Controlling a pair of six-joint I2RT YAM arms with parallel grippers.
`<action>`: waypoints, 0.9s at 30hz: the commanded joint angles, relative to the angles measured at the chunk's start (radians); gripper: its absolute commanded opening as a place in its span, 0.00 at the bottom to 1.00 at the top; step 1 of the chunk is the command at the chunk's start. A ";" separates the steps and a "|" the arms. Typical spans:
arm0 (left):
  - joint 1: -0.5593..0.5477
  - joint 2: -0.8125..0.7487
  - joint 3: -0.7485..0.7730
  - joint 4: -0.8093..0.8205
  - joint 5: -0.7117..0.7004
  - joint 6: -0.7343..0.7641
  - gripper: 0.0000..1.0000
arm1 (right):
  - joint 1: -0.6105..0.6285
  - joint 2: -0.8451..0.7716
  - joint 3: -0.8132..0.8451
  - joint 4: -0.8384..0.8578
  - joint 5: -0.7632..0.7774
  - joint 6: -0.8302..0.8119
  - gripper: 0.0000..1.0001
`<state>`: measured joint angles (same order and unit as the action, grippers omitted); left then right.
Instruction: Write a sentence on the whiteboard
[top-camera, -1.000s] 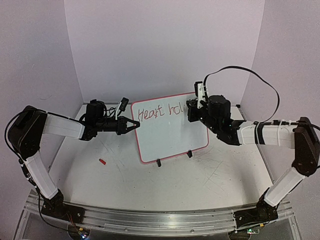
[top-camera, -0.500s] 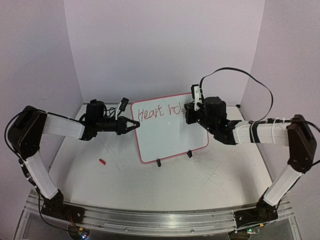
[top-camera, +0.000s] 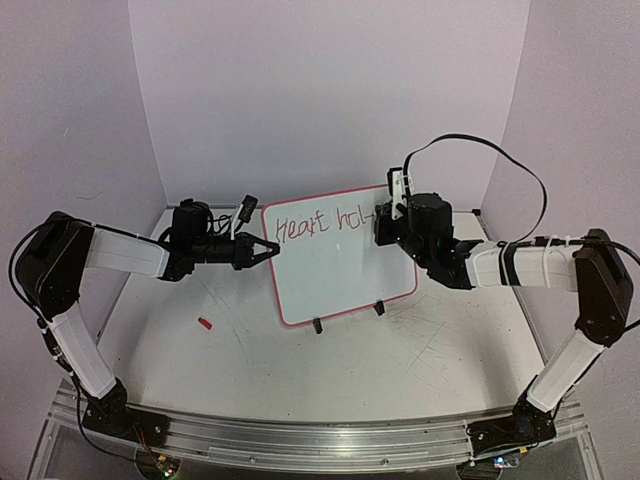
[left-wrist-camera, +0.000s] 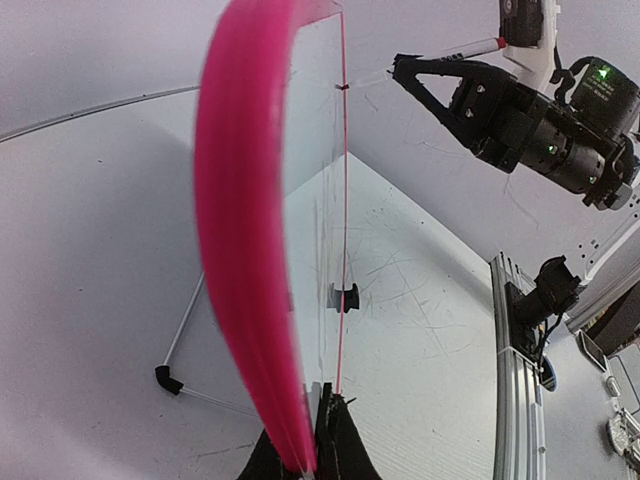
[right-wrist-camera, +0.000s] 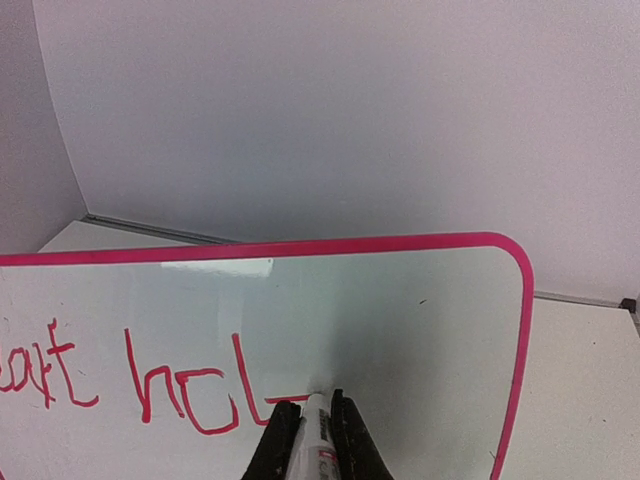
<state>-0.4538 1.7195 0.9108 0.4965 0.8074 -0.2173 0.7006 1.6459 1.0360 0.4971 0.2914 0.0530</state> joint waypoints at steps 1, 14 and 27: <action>0.011 -0.009 0.027 -0.041 -0.148 0.130 0.00 | -0.009 0.011 0.052 0.016 0.023 -0.014 0.00; 0.012 -0.011 0.029 -0.043 -0.149 0.131 0.00 | -0.009 0.052 0.083 0.026 -0.043 -0.006 0.00; 0.011 -0.010 0.028 -0.045 -0.149 0.134 0.00 | -0.007 0.017 0.025 -0.007 -0.083 0.041 0.00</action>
<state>-0.4538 1.7193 0.9161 0.4799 0.8013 -0.2178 0.6960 1.6741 1.0829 0.5074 0.2267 0.0663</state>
